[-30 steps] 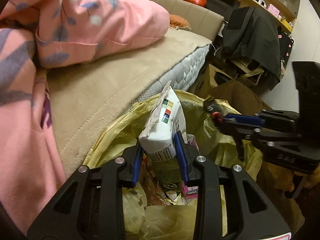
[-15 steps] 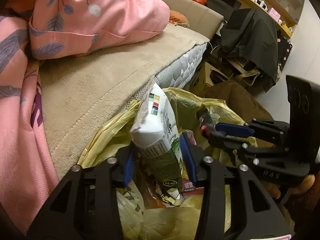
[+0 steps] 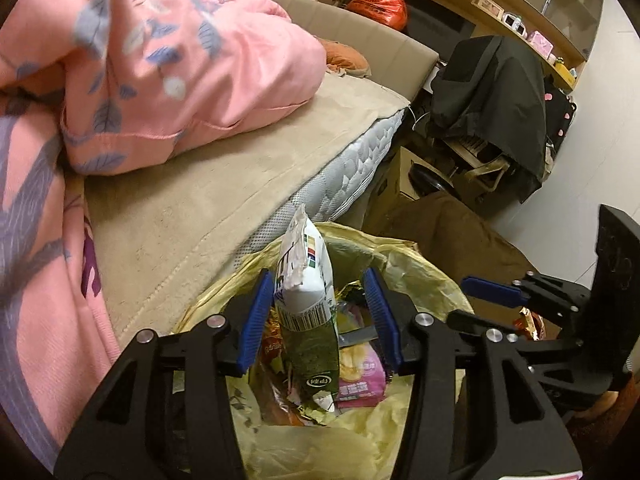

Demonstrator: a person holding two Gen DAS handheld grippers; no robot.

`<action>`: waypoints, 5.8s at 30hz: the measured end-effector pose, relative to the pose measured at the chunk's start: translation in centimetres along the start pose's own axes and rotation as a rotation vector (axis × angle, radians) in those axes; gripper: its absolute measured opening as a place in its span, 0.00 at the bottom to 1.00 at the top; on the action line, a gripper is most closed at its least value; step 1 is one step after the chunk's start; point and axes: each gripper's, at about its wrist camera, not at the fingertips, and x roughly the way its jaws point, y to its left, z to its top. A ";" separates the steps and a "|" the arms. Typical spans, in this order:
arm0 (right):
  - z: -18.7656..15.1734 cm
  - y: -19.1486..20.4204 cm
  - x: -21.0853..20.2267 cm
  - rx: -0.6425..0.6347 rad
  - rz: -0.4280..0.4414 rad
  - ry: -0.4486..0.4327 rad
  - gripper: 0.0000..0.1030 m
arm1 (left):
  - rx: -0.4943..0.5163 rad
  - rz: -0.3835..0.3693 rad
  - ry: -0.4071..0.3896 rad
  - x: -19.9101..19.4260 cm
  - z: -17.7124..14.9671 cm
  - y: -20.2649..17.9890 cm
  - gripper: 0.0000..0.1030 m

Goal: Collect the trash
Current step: 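Move both tools back over the table toward the red wrappers, then grasp the red-gold wrapper with the left tool while the right tool grasps the red sausage stick, then carry red-gold wrapper and sausage stick into the yellow bag and open both tools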

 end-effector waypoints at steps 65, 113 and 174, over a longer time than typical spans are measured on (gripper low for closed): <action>-18.1 -20.6 -9.0 0.445 -0.278 0.025 0.53 | 0.250 -0.189 0.186 5.2 -9.2 -20.9 0.81; -22.6 -12.0 -18.4 0.420 -0.314 -0.149 0.20 | 0.351 -0.119 0.129 4.5 -7.2 -26.1 0.18; -0.1 0.0 6.3 0.097 0.088 0.104 0.20 | -0.006 0.060 0.077 2.0 -5.6 1.4 0.18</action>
